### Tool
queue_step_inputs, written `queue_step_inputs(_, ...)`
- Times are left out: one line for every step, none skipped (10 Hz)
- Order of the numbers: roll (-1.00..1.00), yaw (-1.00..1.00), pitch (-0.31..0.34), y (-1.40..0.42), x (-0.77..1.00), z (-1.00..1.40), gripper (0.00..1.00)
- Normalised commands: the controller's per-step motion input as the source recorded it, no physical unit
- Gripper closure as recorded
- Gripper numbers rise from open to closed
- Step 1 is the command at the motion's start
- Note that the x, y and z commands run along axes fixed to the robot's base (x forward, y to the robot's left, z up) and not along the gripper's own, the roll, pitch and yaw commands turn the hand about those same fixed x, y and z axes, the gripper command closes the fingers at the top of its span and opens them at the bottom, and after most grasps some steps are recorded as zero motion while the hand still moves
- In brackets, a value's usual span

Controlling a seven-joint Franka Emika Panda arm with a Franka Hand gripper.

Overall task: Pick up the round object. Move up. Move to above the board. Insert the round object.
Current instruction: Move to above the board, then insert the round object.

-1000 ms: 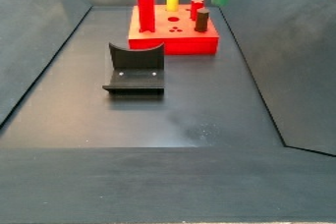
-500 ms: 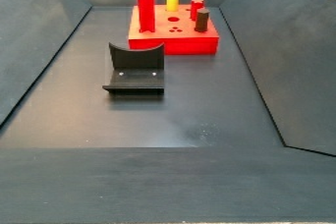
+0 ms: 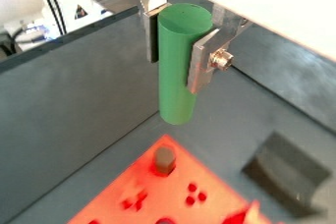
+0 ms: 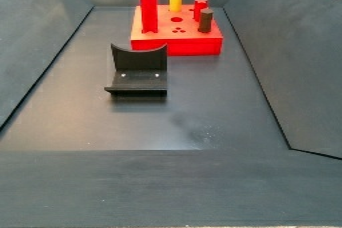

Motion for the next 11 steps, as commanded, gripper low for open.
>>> queue_step_inputs(-0.05,-0.19,0.246,-1.0,0.61,0.28,1.0)
queue_step_inputs(-0.04,-0.09,0.19,-0.96,0.59,0.27,1.0)
queue_step_inputs(0.0,-0.03,0.163,-0.61,0.4,0.17,1.0)
queue_step_inputs(0.01,-0.02,0.153,-0.43,0.31,0.13,1.0)
queue_step_inputs(0.02,0.0,0.097,-0.17,0.14,0.06,1.0)
queue_step_inputs(-0.11,-0.21,-0.227,0.22,0.05,-0.62,1.0)
queue_step_inputs(-0.02,-0.1,-0.094,0.42,0.15,-0.91,1.0)
queue_step_inputs(0.0,-0.14,0.0,0.39,0.37,-1.0,1.0)
queue_step_inputs(0.0,-0.21,-0.006,0.22,0.47,-1.0,1.0)
queue_step_inputs(0.0,-0.24,-0.02,0.11,0.49,-1.0,1.0)
queue_step_inputs(0.0,-0.24,-0.003,0.0,0.5,-1.0,1.0)
